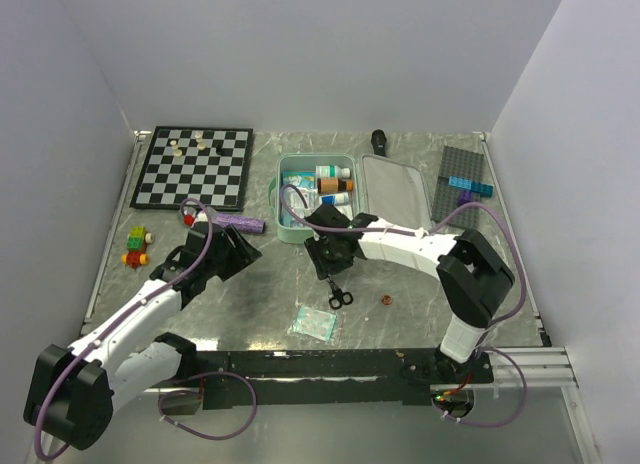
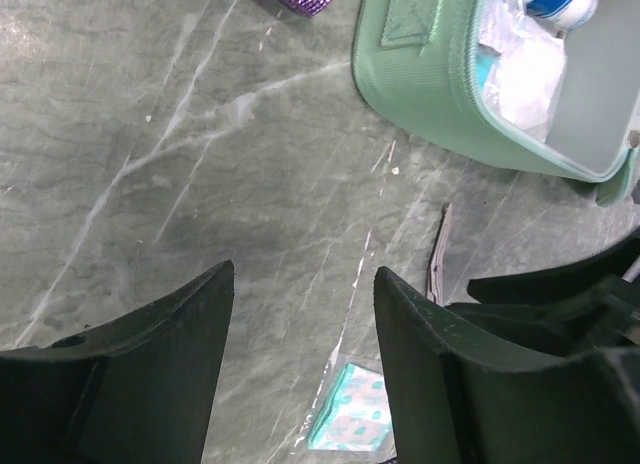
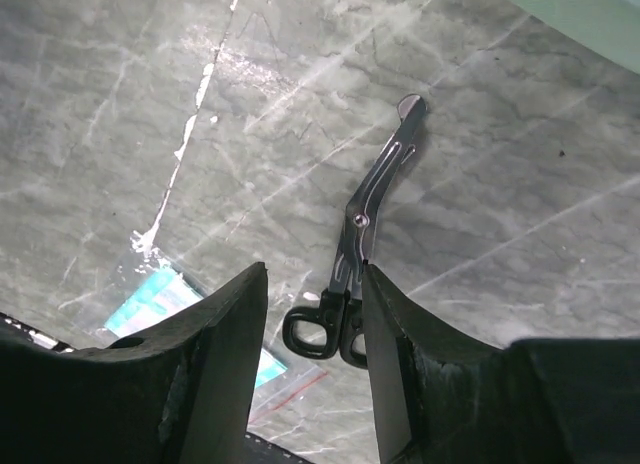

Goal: Organize the medicine kit

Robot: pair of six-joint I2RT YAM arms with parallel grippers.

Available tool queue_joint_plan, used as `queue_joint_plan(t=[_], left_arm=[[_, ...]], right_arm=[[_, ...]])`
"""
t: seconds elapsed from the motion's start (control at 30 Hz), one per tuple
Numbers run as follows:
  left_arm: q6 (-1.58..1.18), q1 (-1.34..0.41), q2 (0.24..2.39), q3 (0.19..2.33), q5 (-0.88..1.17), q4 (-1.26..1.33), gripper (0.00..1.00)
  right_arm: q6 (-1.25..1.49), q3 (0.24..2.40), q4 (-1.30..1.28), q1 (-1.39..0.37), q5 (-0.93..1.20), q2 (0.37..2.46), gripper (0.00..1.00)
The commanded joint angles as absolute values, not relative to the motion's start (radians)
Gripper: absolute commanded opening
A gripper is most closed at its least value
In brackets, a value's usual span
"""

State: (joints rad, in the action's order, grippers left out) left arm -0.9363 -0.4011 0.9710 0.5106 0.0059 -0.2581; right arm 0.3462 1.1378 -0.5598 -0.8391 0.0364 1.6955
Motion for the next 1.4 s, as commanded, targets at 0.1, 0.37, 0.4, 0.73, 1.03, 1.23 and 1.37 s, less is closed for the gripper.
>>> queue_joint_plan(t=[0.1,0.37,0.4,0.73,1.03,1.23,1.37], left_arm=[[-0.917,-0.397,0.956,0.523,0.003,-0.242,0.63],[-0.911,-0.397,0.963,0.520,0.003,-0.238,0.63],[-0.911,-0.397,0.962,0.520,0.003,-0.236,0.63],[-0.913,-0.397,0.959,0.515,0.003,-0.239,0.63],[-0.913,-0.397,0.966,0.515,0.008,-0.232,0.63],[-0.914,-0.397,0.968,0.512,0.011,-0.226,0.63],[-0.916,-0.397,0.974,0.512,0.017,-0.224,0.63]], right_arm=[[0.325,1.206,-0.627,-0.818,0.057,1.772,0.50],[0.330,1.230,-0.629,-0.811,0.041,1.818,0.50],[0.330,1.230,-0.626,-0.811,0.041,1.818,0.50],[0.328,1.239,-0.606,-0.785,0.034,1.862,0.50],[0.327,1.233,-0.595,-0.784,0.041,1.894,0.43],[0.334,1.213,-0.595,-0.793,0.032,1.899,0.39],[0.342,1.221,-0.601,-0.804,0.014,1.905,0.40]])
